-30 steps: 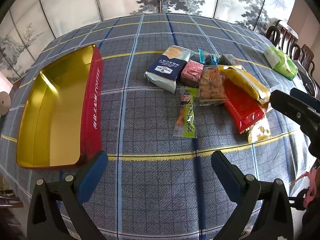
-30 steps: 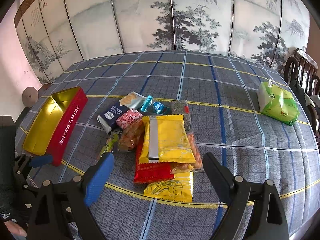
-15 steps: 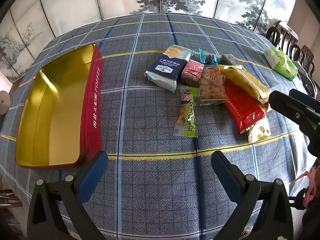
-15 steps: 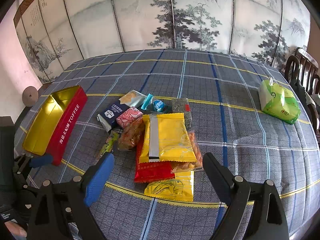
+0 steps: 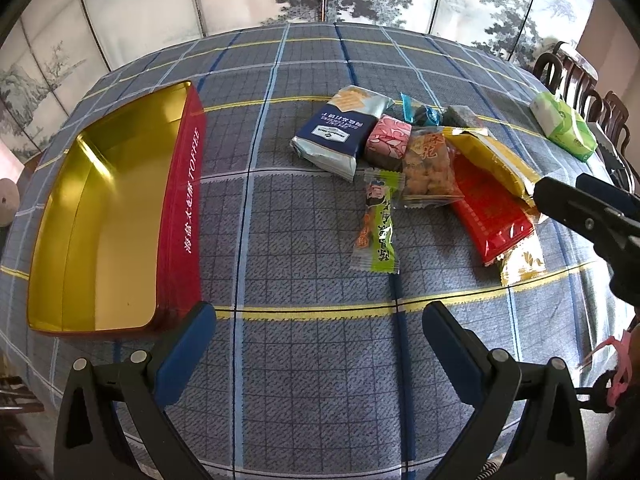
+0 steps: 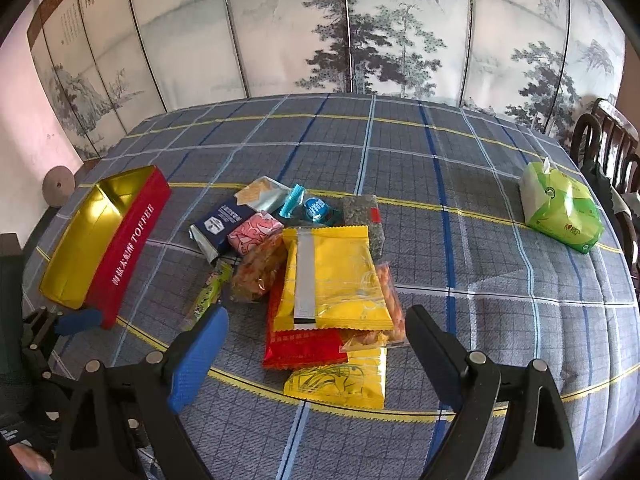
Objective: Organize snacks
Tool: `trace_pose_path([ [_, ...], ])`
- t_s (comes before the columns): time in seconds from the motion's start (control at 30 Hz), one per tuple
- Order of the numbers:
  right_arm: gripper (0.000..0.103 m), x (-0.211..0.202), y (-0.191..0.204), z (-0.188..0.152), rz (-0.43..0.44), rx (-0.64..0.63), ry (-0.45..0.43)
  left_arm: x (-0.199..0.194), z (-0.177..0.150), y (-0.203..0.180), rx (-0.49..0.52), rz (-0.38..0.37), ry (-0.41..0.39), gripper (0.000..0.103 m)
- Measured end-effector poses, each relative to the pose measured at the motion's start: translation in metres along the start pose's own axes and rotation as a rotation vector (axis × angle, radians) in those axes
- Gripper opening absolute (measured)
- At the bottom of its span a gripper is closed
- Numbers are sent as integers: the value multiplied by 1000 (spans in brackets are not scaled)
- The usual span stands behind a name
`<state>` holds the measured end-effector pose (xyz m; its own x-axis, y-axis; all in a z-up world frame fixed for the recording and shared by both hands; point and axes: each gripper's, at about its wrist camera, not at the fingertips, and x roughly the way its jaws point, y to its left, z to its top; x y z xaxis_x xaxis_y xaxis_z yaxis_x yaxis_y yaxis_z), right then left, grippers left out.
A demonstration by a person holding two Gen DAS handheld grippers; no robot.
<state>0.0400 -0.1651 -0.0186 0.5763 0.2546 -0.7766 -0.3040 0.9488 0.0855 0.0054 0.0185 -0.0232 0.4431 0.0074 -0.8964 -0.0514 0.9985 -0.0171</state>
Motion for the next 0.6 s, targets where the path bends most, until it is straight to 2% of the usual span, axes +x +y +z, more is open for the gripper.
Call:
trace_pose_path([
  [0.53,92,41,-8,31,11,1,100,6,4,8,-14,-12,-6,102],
  [0.6,87,48,-8,33,10,-5,114,7,5,8,-13,-17,-4,102],
])
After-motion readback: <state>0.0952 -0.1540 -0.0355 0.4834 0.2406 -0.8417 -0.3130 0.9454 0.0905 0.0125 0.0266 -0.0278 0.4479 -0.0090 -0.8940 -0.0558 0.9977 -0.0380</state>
